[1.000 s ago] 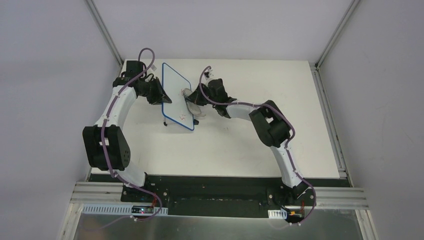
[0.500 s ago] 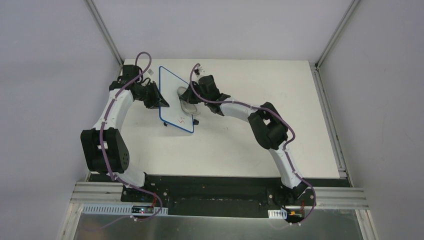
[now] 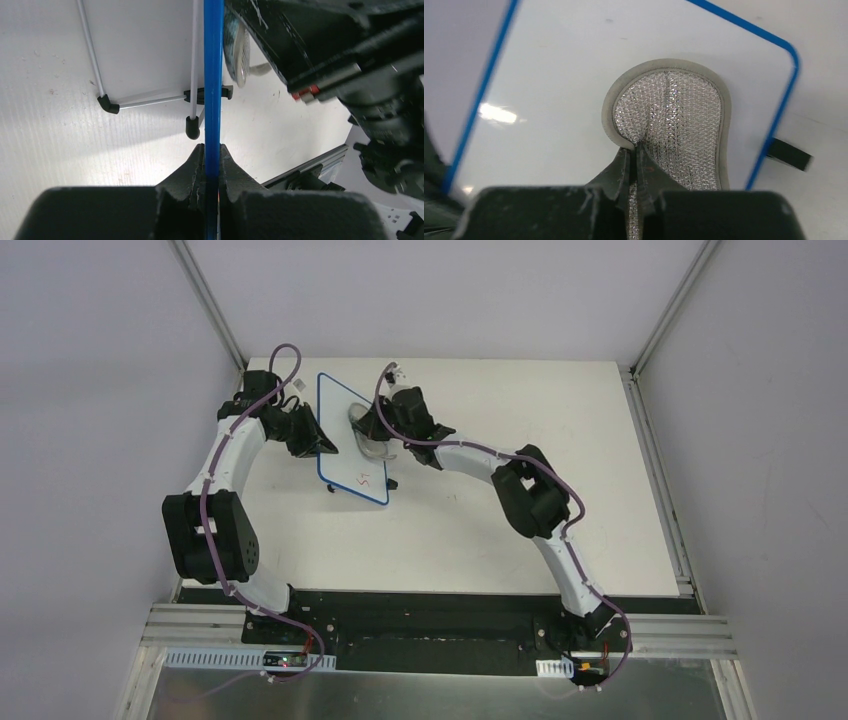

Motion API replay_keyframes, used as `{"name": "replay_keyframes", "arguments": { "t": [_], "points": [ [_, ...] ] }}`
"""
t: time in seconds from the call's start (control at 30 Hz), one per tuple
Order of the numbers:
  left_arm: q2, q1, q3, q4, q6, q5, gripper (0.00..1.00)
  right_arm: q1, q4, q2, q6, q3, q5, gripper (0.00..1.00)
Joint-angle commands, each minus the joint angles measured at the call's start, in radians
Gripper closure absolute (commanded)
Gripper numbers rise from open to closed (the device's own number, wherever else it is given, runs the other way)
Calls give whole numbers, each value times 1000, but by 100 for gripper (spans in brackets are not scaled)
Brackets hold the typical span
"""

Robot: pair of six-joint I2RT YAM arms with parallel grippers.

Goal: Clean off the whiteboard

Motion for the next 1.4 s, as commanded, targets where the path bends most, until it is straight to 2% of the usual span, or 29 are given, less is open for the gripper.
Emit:
{"name": "replay_keyframes", "arguments": {
  "t": [0.0,0.13,0.33,0.47,0.6,0.73,0.9,1.0,1.2,1.37],
  "points": [
    [32,-26,-12,-115,75,-64,100,-48,-96,72,-10,-72,-2,100],
    [35,-25,-17,-110,71,-55,100,-36,-100,96,-27,-31,-35,100],
    [48,-25,-10,-113,73,-58,100,54,-119,75,-66,86,-52,100],
    [49,-25,-11,-110,72,-51,100,101,-35,24,-88,99,-87,100],
    [53,-25,-10,-113,75,-56,100,59,42,60,13,105,-126,100],
    [58,-24,-6,-112,73,-51,100,-6,-12,166,85,156,-139,100],
    [51,-26,-9,-107,68,-43,100,-65,-150,205,50,128,-58,100],
    [46,-24,-12,-103,65,-37,100,-86,-159,188,34,67,-22,100],
    [46,-27,-22,-95,63,-39,100,-82,-166,181,61,96,-49,100],
    [50,-27,-18,-95,62,-35,100,-5,-163,148,39,171,-104,100]
  ]
}}
